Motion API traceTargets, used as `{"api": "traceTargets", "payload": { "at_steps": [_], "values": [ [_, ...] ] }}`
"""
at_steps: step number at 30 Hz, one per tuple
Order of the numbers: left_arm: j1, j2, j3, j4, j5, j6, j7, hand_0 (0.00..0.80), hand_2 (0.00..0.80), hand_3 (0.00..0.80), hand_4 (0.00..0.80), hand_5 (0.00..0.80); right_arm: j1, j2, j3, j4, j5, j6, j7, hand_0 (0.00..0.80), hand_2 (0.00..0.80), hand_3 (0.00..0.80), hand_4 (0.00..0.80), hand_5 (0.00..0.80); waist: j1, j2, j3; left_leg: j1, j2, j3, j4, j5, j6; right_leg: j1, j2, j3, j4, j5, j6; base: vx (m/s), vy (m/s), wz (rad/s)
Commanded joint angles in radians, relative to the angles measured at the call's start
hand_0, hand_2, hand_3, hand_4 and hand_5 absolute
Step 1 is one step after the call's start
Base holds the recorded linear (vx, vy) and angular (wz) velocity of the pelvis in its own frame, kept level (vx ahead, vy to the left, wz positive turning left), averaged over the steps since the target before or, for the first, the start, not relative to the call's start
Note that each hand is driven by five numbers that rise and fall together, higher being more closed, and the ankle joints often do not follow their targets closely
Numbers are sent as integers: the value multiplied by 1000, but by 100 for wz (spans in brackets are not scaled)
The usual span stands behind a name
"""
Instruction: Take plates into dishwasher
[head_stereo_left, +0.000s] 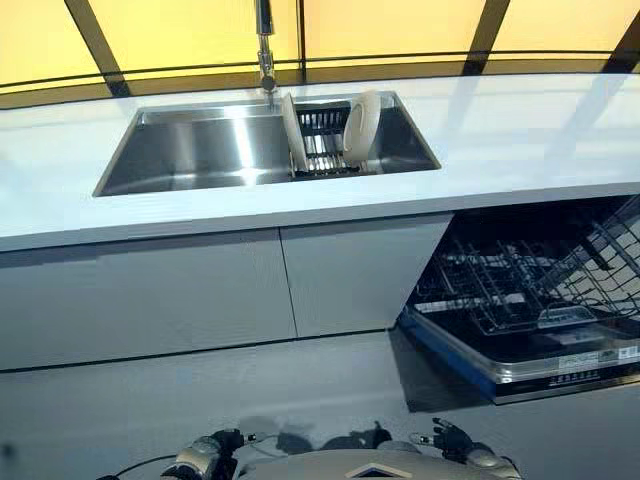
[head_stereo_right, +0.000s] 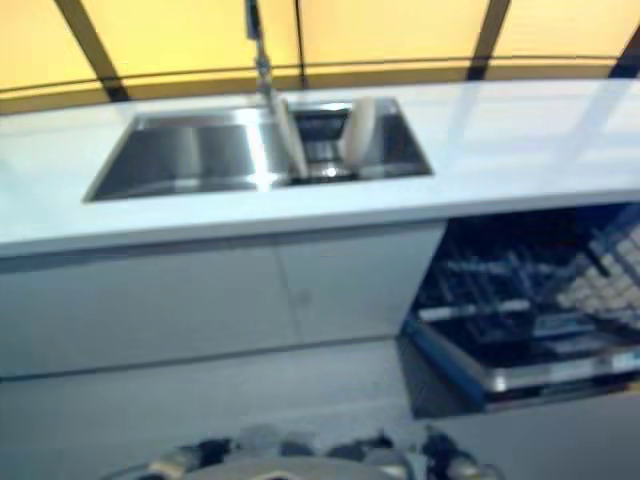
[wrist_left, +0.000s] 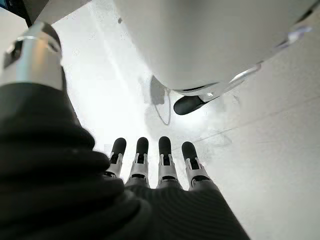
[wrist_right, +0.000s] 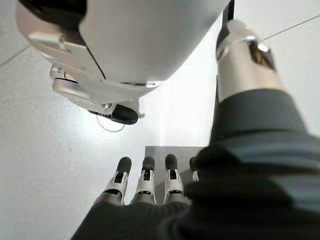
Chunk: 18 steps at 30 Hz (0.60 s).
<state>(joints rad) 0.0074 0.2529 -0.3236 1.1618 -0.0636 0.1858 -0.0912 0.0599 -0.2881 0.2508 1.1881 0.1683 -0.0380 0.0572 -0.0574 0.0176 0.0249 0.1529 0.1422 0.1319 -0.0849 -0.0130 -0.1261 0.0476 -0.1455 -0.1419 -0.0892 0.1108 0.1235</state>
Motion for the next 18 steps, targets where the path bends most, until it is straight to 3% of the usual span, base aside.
{"api": "traceTargets", "payload": {
  "at_steps": [1, 18],
  "values": [
    [-52, 5, -7, 19, -13, 10, -7, 0, 0, 0, 0, 0, -70, 0, 10, 49, 2, -3, 7, 0, 0, 0, 0, 0, 6, -12, 48, -38, -95, -8, 27, -10, 100, 58, 71, -48, 74, -145, -30, 0, 0, 0],
    [-54, 8, -10, 5, -13, 26, -30, 0, 0, 0, 0, 0, -81, -9, 18, 43, 7, 7, 8, 0, 0, 0, 0, 0, 4, -1, 61, -44, -84, -12, 36, -6, 94, 56, 81, -47, 83, -155, -43, 1, -2, 0]
  ]
}}
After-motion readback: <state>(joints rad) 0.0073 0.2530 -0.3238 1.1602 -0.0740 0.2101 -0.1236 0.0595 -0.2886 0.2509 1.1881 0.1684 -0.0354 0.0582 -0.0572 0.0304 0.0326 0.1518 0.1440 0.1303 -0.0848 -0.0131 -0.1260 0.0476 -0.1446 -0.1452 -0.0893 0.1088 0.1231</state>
